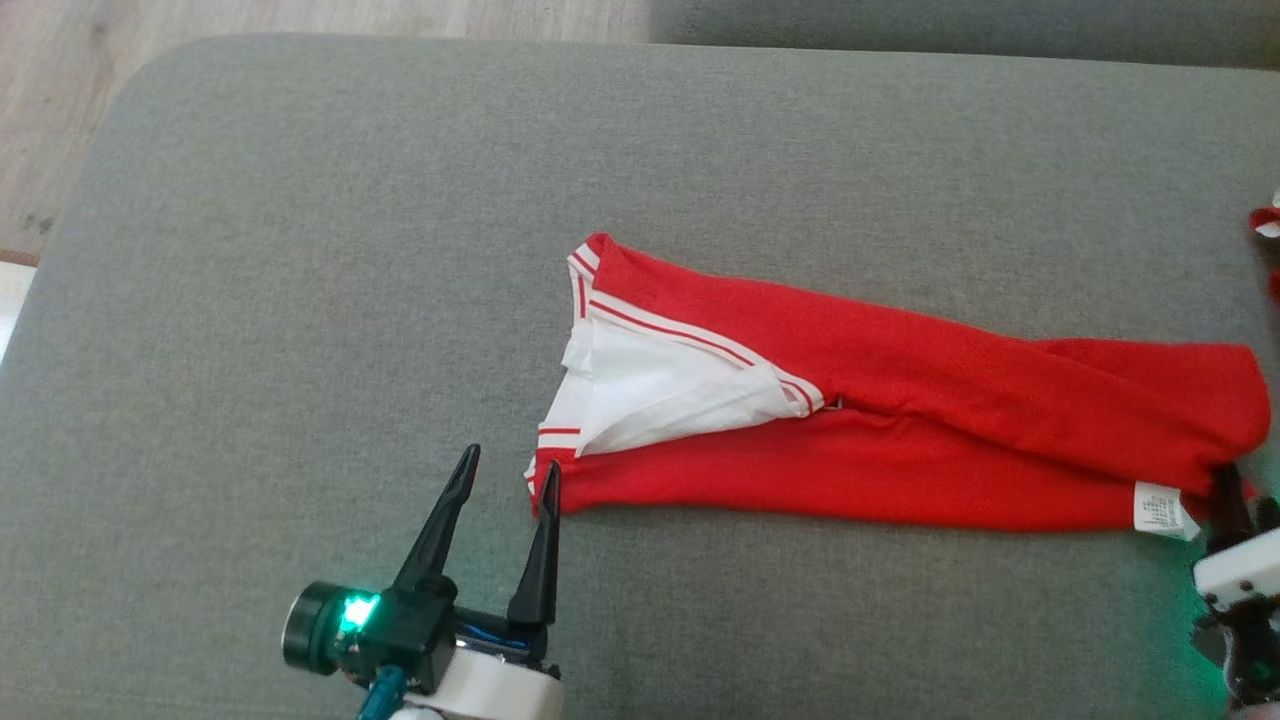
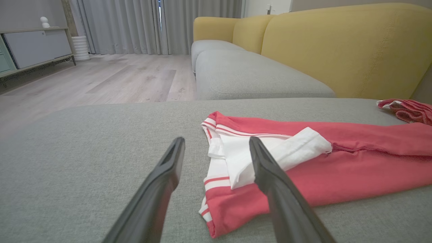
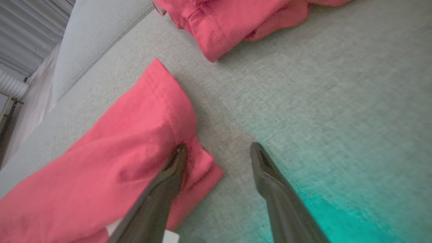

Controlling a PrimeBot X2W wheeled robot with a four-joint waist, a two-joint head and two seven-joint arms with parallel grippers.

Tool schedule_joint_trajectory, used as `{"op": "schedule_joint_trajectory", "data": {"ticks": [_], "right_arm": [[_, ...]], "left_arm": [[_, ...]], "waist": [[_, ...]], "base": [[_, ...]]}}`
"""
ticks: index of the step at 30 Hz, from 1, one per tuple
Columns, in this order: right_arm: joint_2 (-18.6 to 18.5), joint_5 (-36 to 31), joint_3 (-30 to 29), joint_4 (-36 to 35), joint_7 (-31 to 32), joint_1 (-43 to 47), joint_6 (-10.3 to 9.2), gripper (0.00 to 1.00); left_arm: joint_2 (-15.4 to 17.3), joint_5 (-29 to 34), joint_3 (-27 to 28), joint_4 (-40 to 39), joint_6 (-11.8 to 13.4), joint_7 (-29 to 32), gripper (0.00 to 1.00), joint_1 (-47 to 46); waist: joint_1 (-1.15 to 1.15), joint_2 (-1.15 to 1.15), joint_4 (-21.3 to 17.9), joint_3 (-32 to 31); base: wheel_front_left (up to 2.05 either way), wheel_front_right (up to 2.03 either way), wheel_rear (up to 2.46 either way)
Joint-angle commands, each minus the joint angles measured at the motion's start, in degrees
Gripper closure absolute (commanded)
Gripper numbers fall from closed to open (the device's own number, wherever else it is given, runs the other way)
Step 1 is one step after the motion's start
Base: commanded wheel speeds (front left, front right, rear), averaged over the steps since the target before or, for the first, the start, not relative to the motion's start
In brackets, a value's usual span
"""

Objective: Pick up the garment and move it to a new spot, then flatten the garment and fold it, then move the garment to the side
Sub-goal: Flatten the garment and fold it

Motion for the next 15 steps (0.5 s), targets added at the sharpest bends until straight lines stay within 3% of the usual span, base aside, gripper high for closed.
{"op": "schedule_joint_trajectory", "data": {"ticks": [1, 6, 15], "right_arm": [[0.0, 0.6, 2.8, 0.6, 0.7, -1.0, -0.04, 1.00], [0.0, 1.5, 4.3, 0.4, -1.3, -0.8, -0.04, 1.00], [0.0, -1.3, -2.4, -10.2, -2.1, -1.4, -0.04, 1.00]], "left_arm": [[-0.4, 0.6, 2.2, -1.4, -0.2, -0.5, 0.00, -1.4], [-0.9, 0.8, 2.6, -1.1, -0.5, -0.5, 0.00, -1.1], [-1.0, 1.2, 3.6, -0.9, -0.9, -0.5, 0.00, 0.0]], "waist": [[0.00, 0.00, 0.3, 0.0], [0.00, 0.00, 0.9, -0.6], [0.00, 0.00, 0.1, -2.4]], "base": [[0.00, 0.00, 0.00], [0.00, 0.00, 0.00], [0.00, 0.00, 0.00]]}}
